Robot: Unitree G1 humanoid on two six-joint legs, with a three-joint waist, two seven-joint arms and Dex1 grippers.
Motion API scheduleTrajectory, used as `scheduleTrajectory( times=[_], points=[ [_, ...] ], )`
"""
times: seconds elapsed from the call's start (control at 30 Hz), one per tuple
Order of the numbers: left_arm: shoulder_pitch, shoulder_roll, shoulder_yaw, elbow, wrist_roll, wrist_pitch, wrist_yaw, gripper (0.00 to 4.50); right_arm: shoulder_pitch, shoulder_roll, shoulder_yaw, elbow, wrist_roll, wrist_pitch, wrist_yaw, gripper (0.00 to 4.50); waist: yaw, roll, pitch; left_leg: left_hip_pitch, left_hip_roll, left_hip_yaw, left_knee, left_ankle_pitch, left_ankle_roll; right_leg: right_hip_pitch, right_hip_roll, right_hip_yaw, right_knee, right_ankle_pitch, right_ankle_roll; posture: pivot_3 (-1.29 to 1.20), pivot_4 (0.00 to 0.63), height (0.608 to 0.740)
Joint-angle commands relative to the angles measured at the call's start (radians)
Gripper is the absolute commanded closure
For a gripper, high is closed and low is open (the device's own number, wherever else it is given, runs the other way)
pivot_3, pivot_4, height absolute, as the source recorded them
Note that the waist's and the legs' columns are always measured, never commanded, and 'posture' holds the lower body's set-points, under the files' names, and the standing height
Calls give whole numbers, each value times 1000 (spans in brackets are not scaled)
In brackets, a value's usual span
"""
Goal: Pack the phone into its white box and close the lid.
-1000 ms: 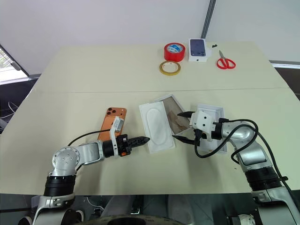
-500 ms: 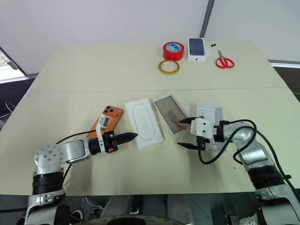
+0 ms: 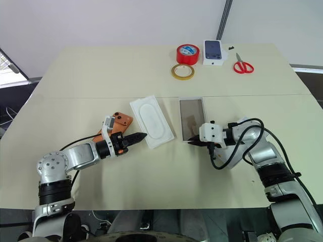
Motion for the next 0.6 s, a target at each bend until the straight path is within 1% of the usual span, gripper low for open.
scheduleTrajectory(
  times=[0.03,0.23,0.37,0.4,0.47,0.57,0.6],
  points=[
    [-31,8,20,-9,-67,-33,29,4500,36,49,15,-153,28,73,-54,4475,1,0,0,0,0,0,0,0,0,0,0,0,0,0,0,0,150,740],
    [-64,38,1,21,-98,-58,44,4500,99,95,54,-309,-8,158,-130,4475,3,0,0,-3,-1,0,1,3,-5,-3,0,0,0,0,0,0,150,740],
    [-72,51,-14,36,-98,-63,37,4500,108,110,70,-348,-17,187,-166,4475,3,0,0,-3,-1,0,1,2,-4,-3,0,0,0,0,0,0,150,740],
    [-73,52,-19,40,-98,-62,35,4500,110,112,74,-356,-16,193,-169,4475,3,0,0,-3,-1,0,1,2,-4,-3,0,0,0,0,0,0,150,740],
    [-72,53,-32,39,-89,-66,31,4500,112,116,72,-376,31,269,-155,4475,3,0,0,-3,-1,0,1,2,-4,-3,0,0,0,0,0,0,150,740],
    [-70,56,-45,36,-91,-65,29,4500,114,106,70,-368,24,248,-149,3550,2,-1,1,-3,-1,0,0,2,-4,-3,0,0,0,0,0,0,150,740],
    [-66,59,-49,37,-92,-64,28,4500,116,103,67,-373,30,243,-143,3106,2,-1,1,-3,-1,0,0,2,-3,-3,0,0,0,0,0,0,150,740]
  ],
)
